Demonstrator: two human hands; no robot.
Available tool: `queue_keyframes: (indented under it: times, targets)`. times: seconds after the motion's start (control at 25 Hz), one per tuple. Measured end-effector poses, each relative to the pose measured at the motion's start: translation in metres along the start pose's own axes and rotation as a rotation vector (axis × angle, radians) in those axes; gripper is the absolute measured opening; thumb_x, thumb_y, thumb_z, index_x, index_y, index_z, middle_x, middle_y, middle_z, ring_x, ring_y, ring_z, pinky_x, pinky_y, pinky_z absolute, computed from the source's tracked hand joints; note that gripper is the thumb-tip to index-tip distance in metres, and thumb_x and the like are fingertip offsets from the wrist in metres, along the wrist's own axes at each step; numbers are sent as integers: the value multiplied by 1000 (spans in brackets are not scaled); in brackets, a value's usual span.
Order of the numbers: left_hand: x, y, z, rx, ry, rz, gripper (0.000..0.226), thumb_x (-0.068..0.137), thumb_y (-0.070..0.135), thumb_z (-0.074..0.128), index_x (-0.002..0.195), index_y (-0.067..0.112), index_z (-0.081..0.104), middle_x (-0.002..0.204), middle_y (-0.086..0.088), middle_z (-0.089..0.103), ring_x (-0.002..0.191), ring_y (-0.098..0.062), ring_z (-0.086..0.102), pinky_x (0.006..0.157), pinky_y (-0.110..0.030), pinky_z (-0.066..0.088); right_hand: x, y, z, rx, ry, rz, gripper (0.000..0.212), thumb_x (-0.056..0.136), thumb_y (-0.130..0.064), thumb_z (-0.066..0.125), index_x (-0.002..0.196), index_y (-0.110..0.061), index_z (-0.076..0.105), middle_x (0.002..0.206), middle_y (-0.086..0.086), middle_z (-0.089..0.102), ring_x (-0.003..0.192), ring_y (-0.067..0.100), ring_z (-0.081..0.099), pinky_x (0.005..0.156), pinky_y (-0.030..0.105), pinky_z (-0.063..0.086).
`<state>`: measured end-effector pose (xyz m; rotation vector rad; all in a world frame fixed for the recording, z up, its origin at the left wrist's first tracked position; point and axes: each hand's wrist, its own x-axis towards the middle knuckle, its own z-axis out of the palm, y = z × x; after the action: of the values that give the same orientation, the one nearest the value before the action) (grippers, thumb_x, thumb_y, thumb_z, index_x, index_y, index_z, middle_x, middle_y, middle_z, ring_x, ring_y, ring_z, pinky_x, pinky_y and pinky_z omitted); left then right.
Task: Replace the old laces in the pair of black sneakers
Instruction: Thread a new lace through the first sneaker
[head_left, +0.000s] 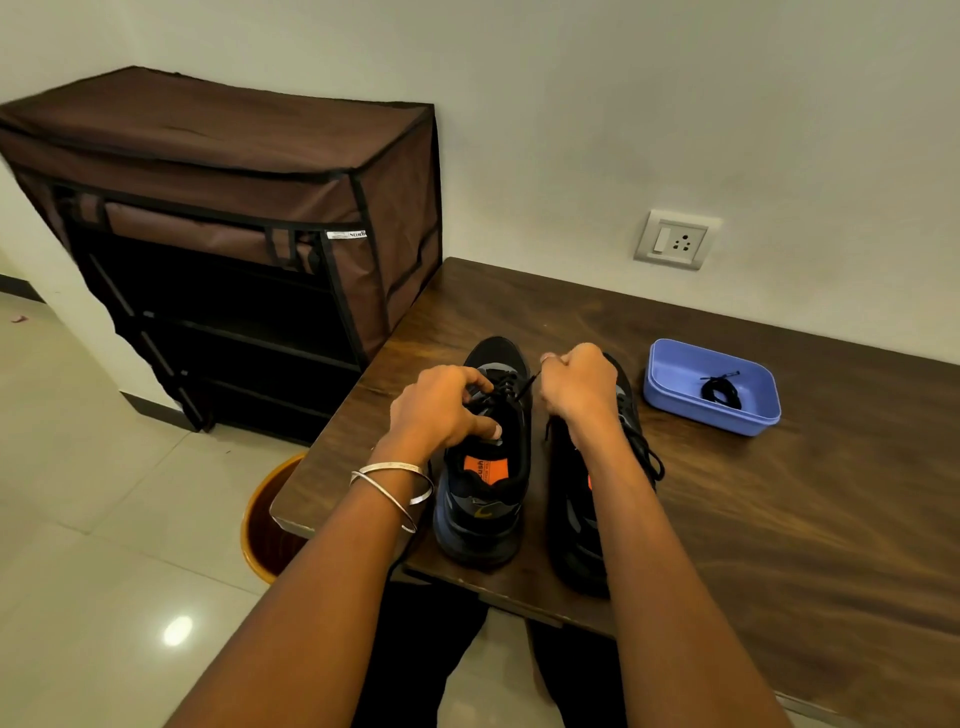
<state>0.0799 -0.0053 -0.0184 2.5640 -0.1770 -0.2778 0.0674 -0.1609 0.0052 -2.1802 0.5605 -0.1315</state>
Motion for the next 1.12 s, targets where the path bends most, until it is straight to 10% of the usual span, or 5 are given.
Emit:
queue_keyframes:
  times: [0.24, 0.52, 0.76, 1.0, 1.12]
  targets:
    - [-5, 1, -2, 143, 70, -35, 64, 59, 64, 79, 117, 47, 58, 122, 8, 61, 114, -22, 55, 97, -47, 23, -8, -13, -57, 1200, 98, 100, 22, 101, -8, 42, 82, -11, 53, 67, 7, 54, 48, 14, 53, 50, 27, 51]
    - [-3, -1, -6, 267, 120, 68, 62, 57, 69, 76, 114, 49, 61, 113, 10, 59, 120, -21, 42, 93, -49, 25, 5, 11, -17, -484, -311, -204, 19, 91, -33, 69, 97, -16, 75, 98, 7, 70, 94, 25, 64, 80, 37, 53]
    - [1, -3, -5, 323, 107, 86, 65, 58, 72, 73, 118, 51, 58, 119, 7, 52, 123, -25, 33, 96, -51, 27, 0, -2, -23, -117, -132, -153, 20, 87, -11, 64, 83, 5, 75, 90, 17, 74, 87, 21, 68, 76, 32, 55]
    - [2, -5, -2, 261, 70, 40, 63, 63, 70, 72, 120, 50, 57, 122, 7, 55, 126, -24, 37, 99, -53, 21, -16, -17, -58, 1023, 76, 76, 22, 91, -14, 46, 71, -15, 54, 66, 6, 72, 56, 16, 53, 47, 23, 29]
    - [5, -5, 1, 145, 0, 1, 65, 67, 61, 75, 125, 44, 54, 122, 8, 58, 121, -21, 47, 100, -51, 23, -10, -9, -55, 715, 100, 54, 25, 90, -26, 57, 68, -15, 58, 51, -1, 55, 56, 18, 47, 52, 30, 35]
